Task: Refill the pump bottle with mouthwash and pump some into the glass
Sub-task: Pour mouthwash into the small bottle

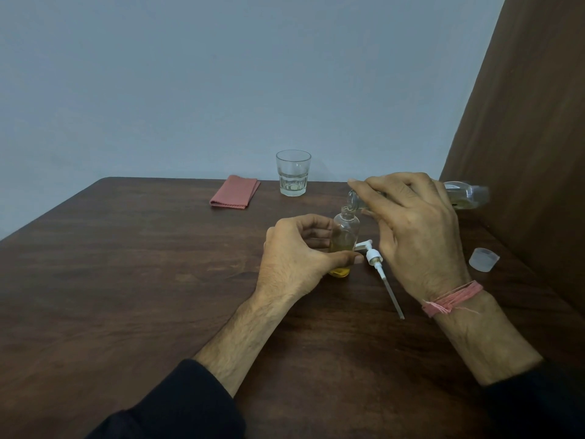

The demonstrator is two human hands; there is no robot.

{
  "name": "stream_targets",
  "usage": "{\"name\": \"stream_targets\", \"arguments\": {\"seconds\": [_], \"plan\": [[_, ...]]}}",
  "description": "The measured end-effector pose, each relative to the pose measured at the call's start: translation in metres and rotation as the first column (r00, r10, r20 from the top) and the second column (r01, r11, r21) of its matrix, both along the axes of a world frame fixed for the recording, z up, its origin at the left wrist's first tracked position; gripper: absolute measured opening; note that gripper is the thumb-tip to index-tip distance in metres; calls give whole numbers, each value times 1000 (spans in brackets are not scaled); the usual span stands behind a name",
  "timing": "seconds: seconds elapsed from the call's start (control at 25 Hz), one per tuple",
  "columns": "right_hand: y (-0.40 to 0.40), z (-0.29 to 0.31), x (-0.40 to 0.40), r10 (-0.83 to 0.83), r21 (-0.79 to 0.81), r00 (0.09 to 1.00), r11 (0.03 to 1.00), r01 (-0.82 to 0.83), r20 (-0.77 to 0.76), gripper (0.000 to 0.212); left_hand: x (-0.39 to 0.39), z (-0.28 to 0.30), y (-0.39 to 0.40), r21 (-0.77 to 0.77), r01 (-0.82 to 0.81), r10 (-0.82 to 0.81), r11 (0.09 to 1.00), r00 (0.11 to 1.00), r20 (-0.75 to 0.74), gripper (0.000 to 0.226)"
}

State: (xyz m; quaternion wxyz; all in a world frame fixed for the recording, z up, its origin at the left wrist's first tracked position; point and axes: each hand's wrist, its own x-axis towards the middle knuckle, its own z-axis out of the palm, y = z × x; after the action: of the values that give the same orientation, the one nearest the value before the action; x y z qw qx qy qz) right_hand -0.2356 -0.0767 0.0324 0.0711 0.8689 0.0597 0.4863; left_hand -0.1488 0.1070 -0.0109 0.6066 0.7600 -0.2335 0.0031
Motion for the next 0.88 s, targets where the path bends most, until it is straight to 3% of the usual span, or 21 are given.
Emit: {"name": "stream_targets", "arguments": {"seconds": [0.88], "plan": [[1, 1, -1, 2, 5, 1000, 1000, -2, -2, 68, -1, 2, 0, 10, 3, -3, 1000, 1000, -4, 55]]}}
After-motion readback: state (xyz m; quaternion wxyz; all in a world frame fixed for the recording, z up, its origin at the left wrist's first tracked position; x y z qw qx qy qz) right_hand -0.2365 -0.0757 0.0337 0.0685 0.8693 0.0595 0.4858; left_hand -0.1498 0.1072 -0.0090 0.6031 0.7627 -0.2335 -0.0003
